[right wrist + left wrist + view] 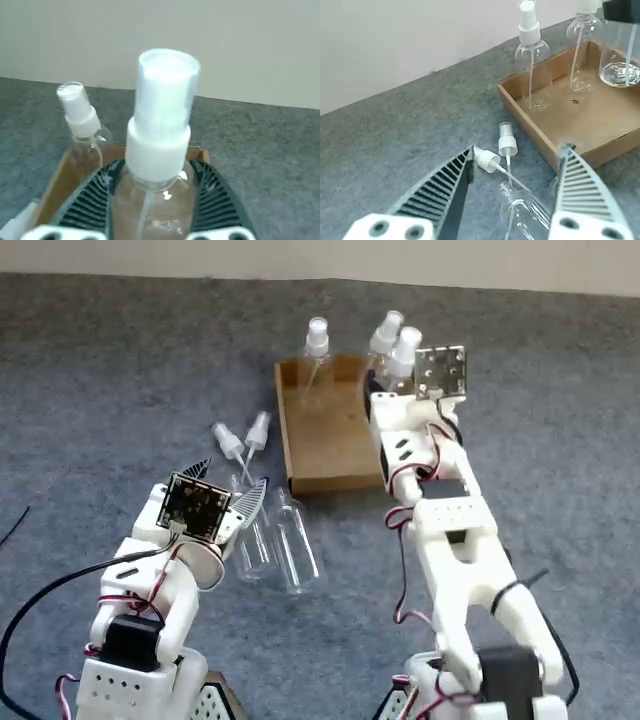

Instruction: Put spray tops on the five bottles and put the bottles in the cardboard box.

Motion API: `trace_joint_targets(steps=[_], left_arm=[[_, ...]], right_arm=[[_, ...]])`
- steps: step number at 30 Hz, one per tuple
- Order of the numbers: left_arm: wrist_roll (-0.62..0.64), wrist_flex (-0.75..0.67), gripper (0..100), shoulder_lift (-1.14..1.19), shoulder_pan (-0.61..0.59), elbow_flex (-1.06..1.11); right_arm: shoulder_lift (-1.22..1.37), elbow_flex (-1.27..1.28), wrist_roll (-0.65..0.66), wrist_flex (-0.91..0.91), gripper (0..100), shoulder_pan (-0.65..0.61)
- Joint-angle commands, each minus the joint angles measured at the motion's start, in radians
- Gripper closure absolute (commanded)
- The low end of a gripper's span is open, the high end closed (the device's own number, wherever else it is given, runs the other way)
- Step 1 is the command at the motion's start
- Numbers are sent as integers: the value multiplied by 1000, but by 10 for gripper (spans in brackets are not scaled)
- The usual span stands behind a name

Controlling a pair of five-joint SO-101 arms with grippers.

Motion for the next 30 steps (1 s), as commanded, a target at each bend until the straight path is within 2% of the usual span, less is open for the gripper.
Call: trace_joint_targets(steps=[1,14,23,30], left_arm=[[-5,-29,748,-1,-15,-7],[-5,-29,748,-1,-16,-7],[-5,-29,748,-1,-16,-7],[-5,-29,748,-1,-16,-7]], right_arm=[[84,-12,9,-113,995,31],[274,-15,8,-251,995,28],[294,-16,14,-248,994,28],[292,-16,14,-242,846,28]])
